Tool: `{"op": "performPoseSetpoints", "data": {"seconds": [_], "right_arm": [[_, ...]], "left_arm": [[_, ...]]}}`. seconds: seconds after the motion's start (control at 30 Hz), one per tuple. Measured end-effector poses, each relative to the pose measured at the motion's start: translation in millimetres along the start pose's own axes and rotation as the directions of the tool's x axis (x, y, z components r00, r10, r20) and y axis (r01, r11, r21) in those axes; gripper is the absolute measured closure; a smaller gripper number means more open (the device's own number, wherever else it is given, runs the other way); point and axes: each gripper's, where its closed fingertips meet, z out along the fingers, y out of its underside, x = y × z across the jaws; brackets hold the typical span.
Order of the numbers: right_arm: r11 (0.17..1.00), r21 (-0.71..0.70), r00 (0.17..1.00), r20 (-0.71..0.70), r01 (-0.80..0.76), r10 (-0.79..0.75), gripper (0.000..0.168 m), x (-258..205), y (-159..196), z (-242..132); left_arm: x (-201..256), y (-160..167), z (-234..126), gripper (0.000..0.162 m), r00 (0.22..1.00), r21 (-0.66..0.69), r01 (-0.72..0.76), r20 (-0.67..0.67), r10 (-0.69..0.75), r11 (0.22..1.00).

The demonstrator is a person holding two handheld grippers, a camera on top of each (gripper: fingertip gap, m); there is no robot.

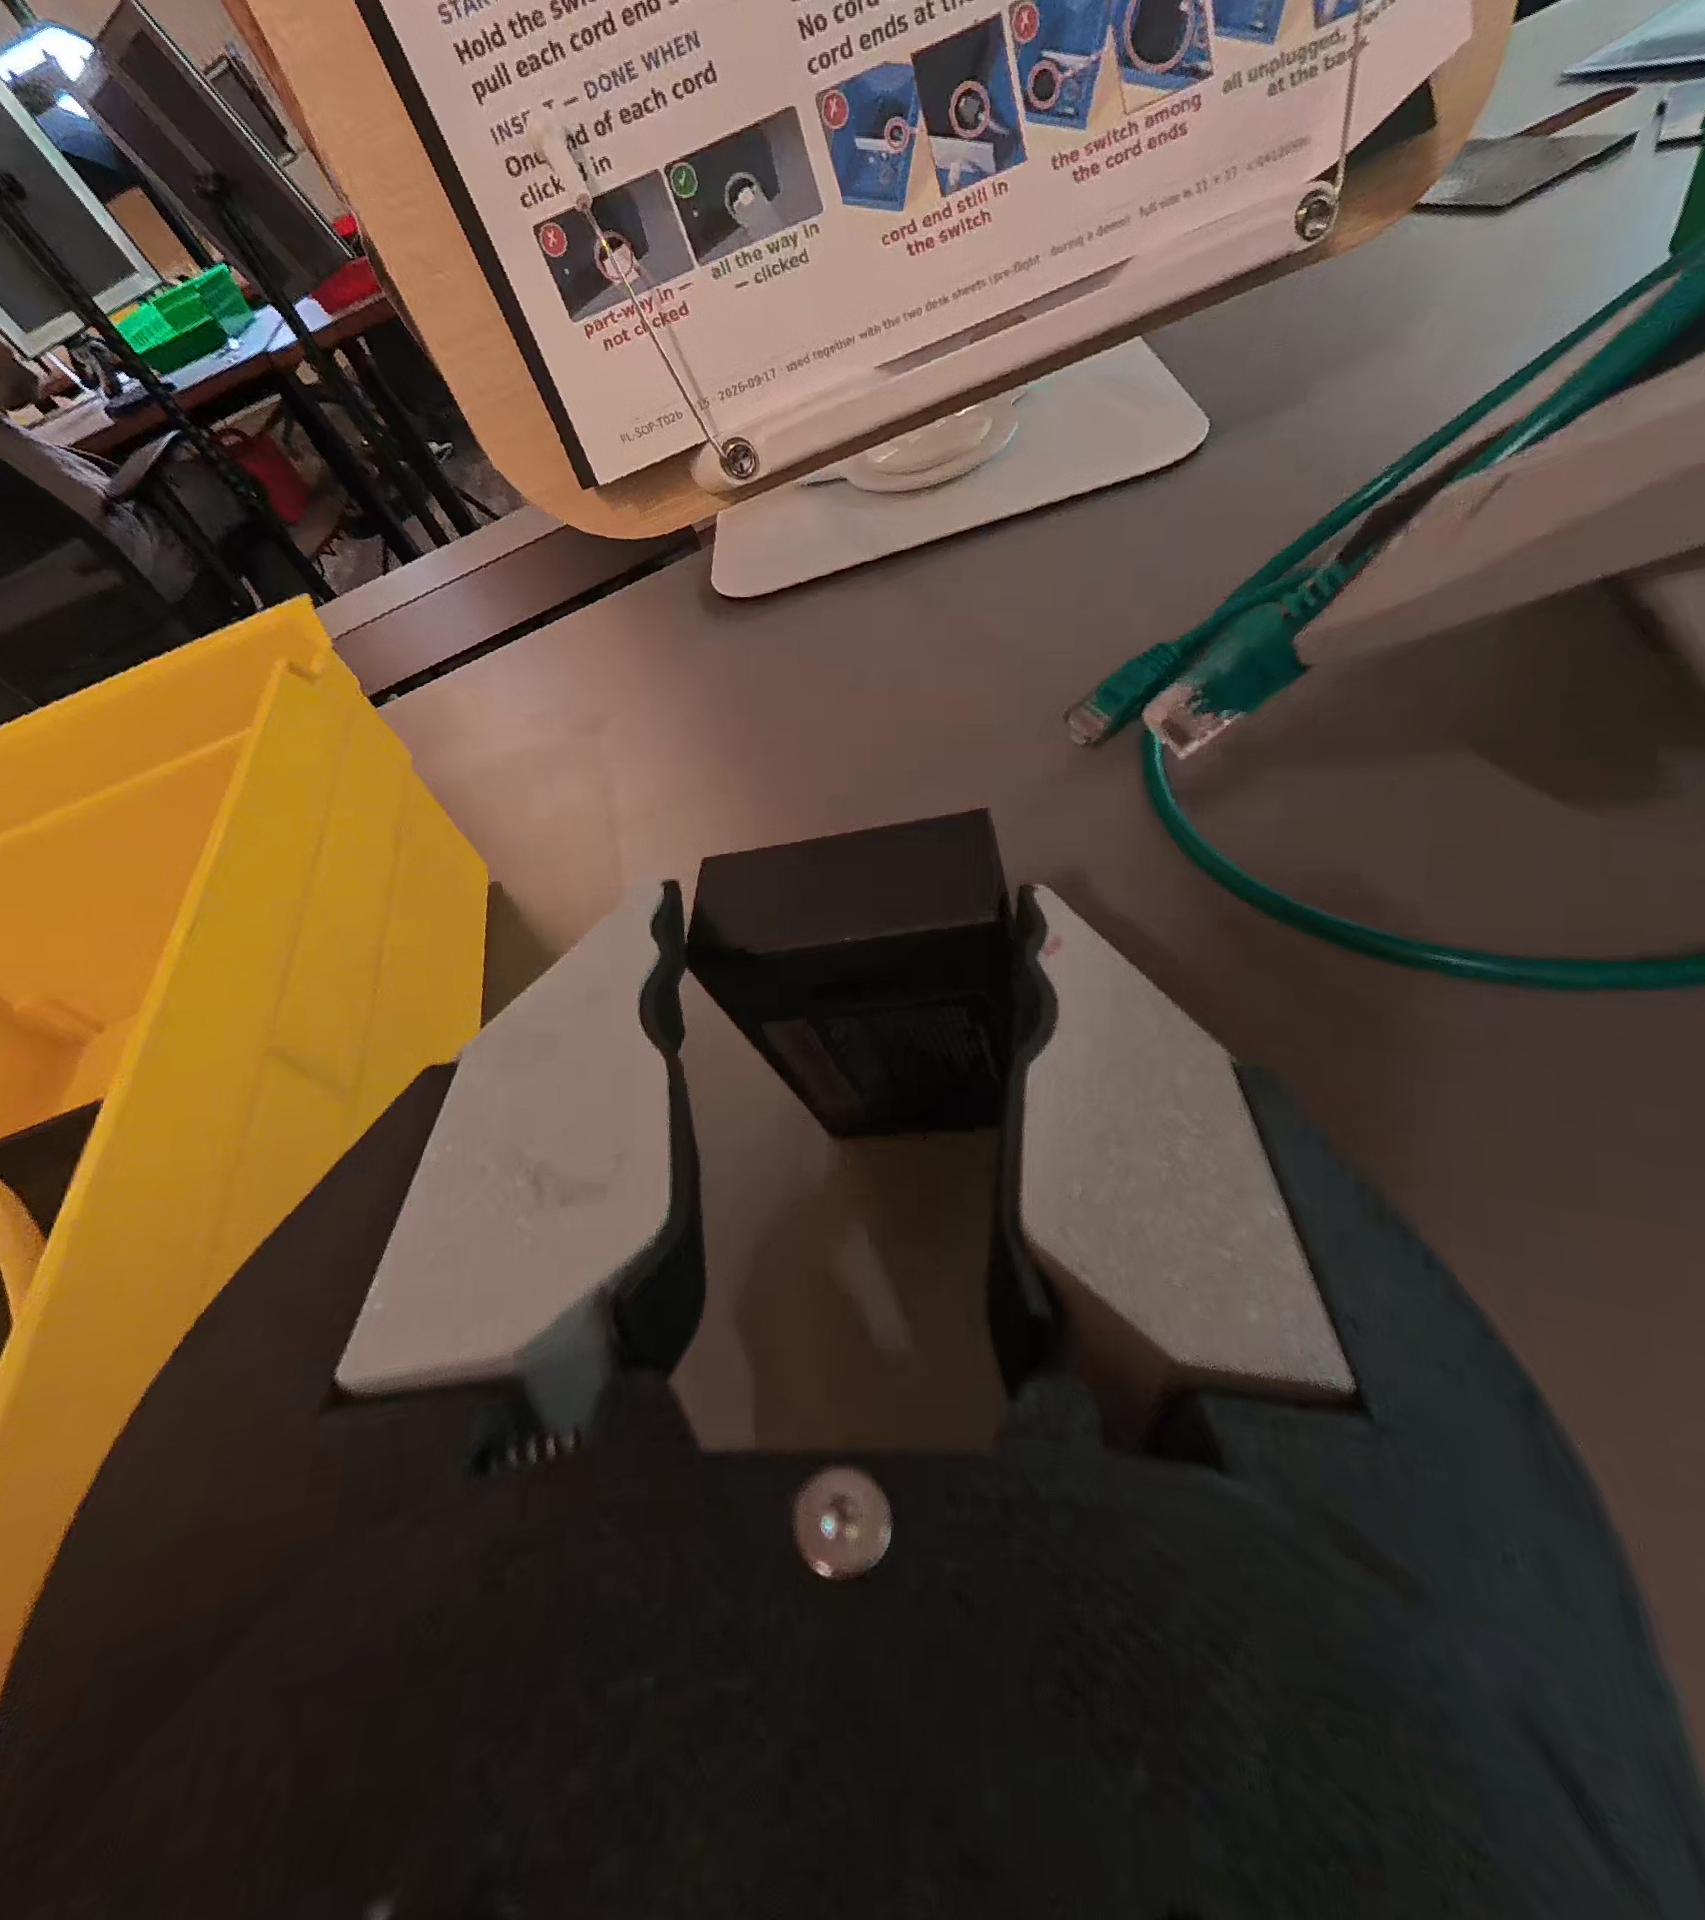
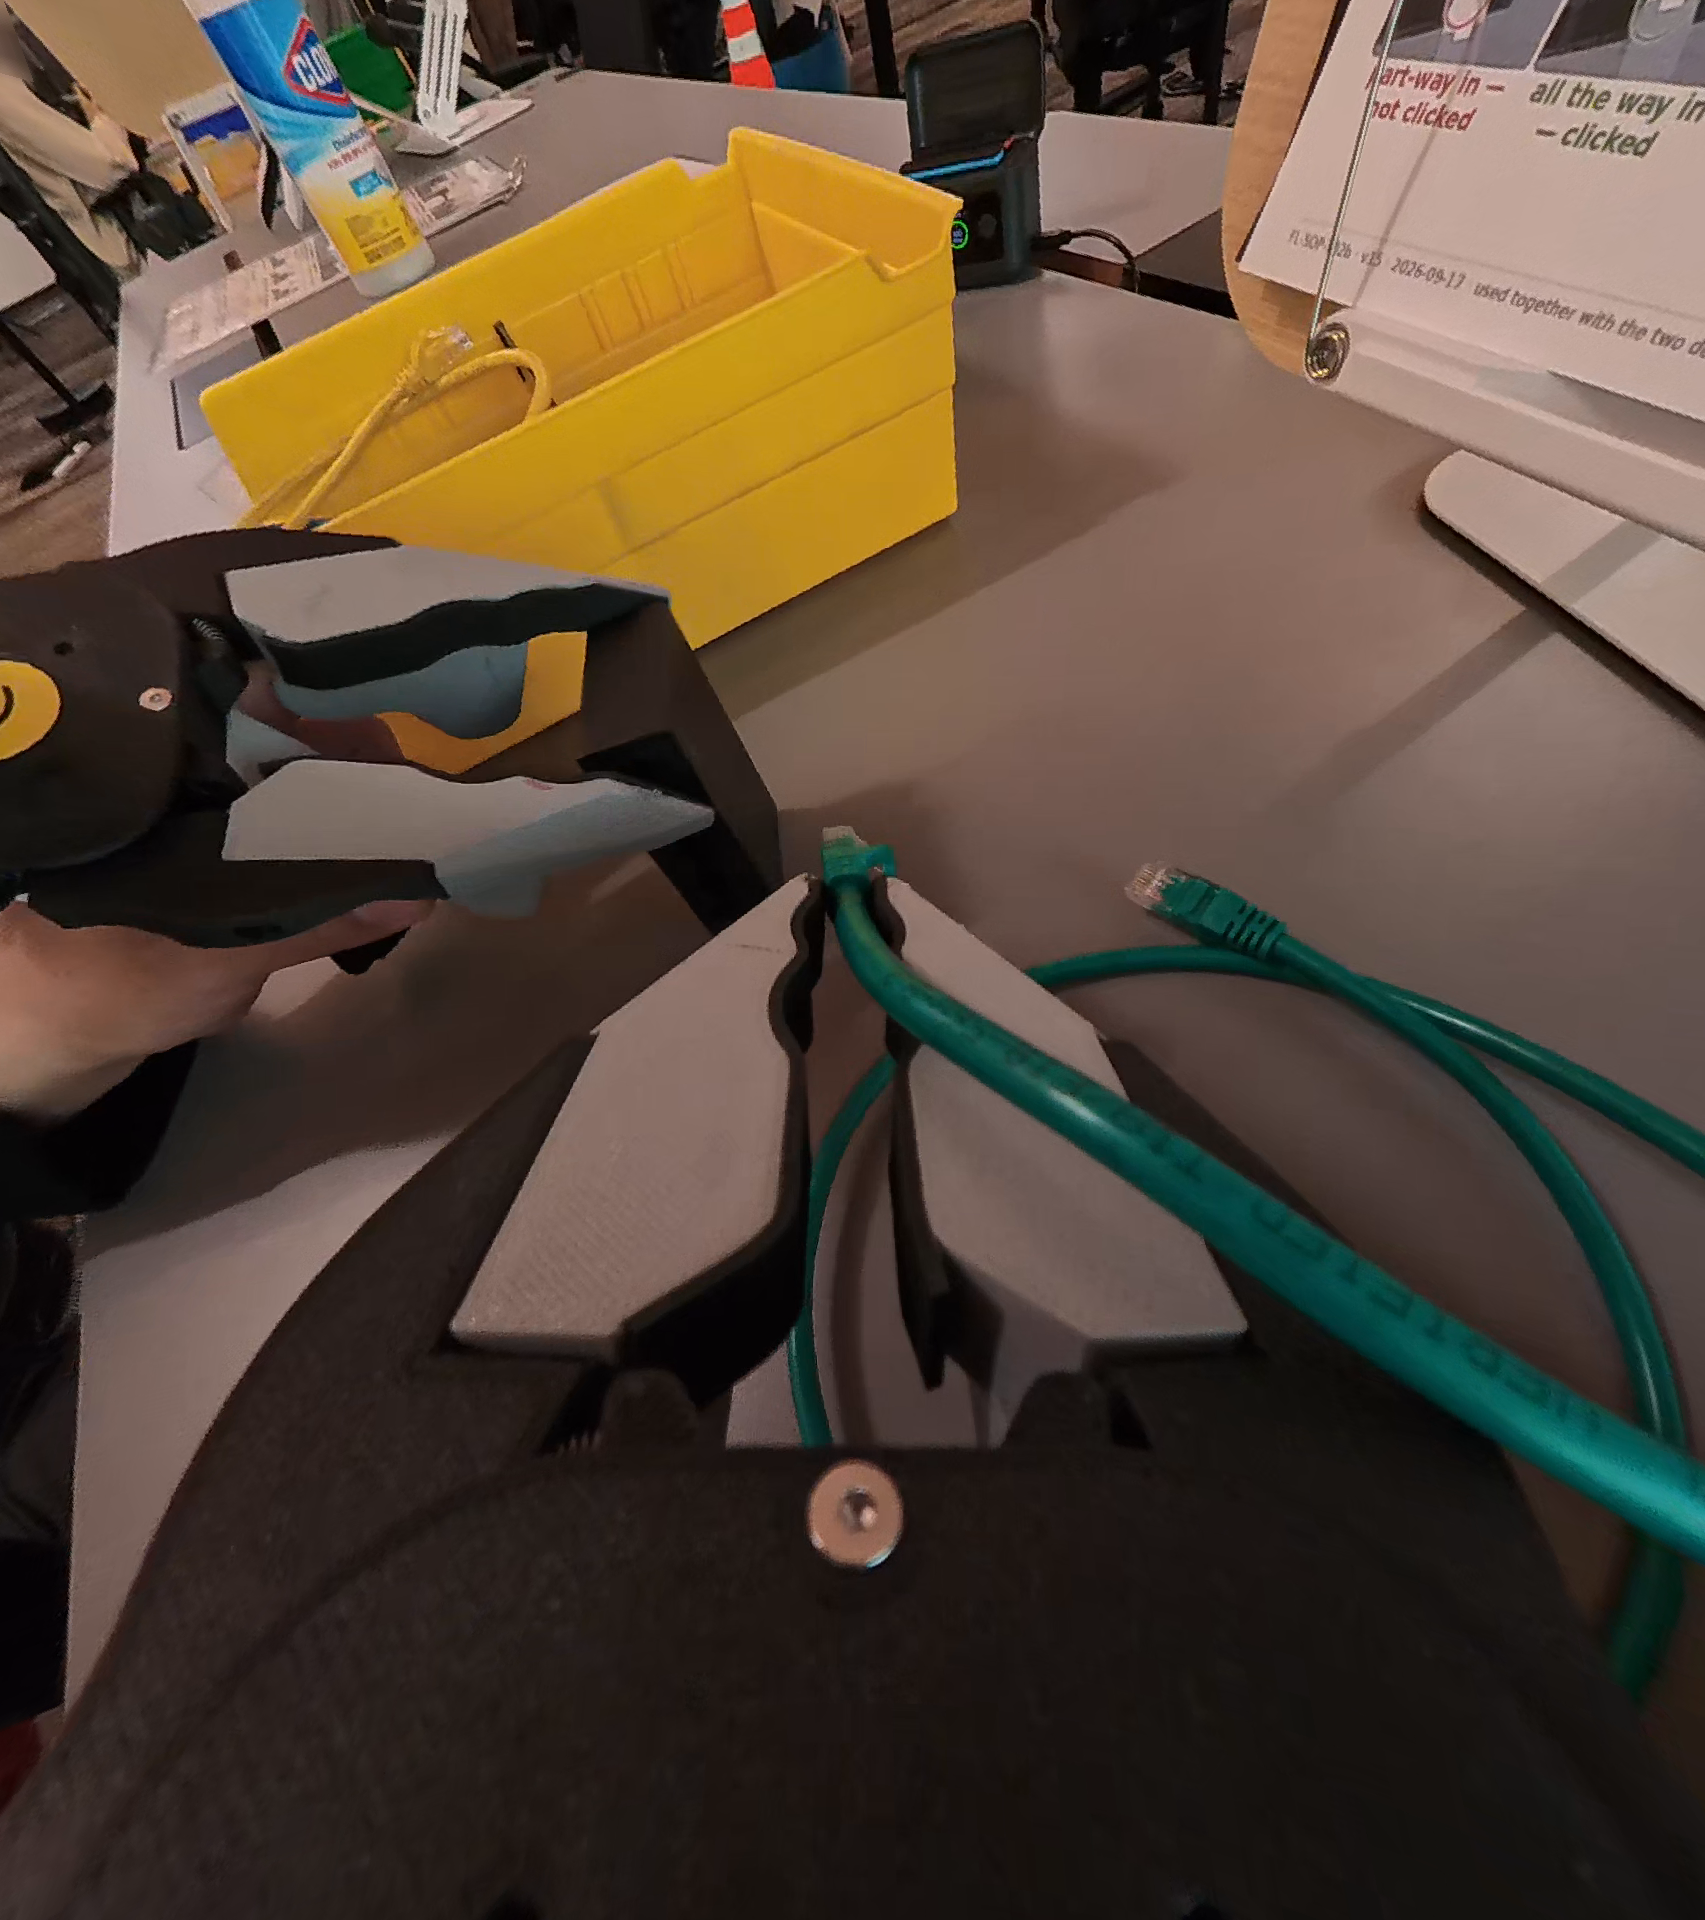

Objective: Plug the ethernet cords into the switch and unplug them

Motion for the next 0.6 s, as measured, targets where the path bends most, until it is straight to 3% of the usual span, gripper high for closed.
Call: {"op": "performPoseSetpoints", "data": {"seconds": [0.07,0.23,0.37,0.5,0.6], "right_arm": [[1.0,0.0,1.0,0.002,0.003,-0.003,0.163,-1,0,0],[1.0,0.012,1.0,0.01,-0.005,0.005,0.164,-2,-2,-1],[0.998,0.048,0.998,0.041,-0.047,0.045,0.163,-2,-8,-5],[0.989,0.099,0.985,0.14,-0.114,0.099,0.164,-13,-18,-11],[0.979,0.116,0.961,0.244,-0.166,0.134,0.163,-26,-24,-14]], "left_arm": [[1,2,-5,0.099,1.0,-0.01,0.02,-0.017,-0.02,1.0],[-1,-2,-11,0.078,0.999,-0.046,0.023,-0.041,-0.025,0.999],[-1,-10,-23,0.073,0.998,-0.041,-0.024,-0.057,0.021,0.999],[7,-25,-40,0.091,0.977,0.0,-0.209,-0.047,0.209,0.978],[24,-32,-45,0.107,0.916,0.005,-0.4,-0.029,0.4,0.917]]}}
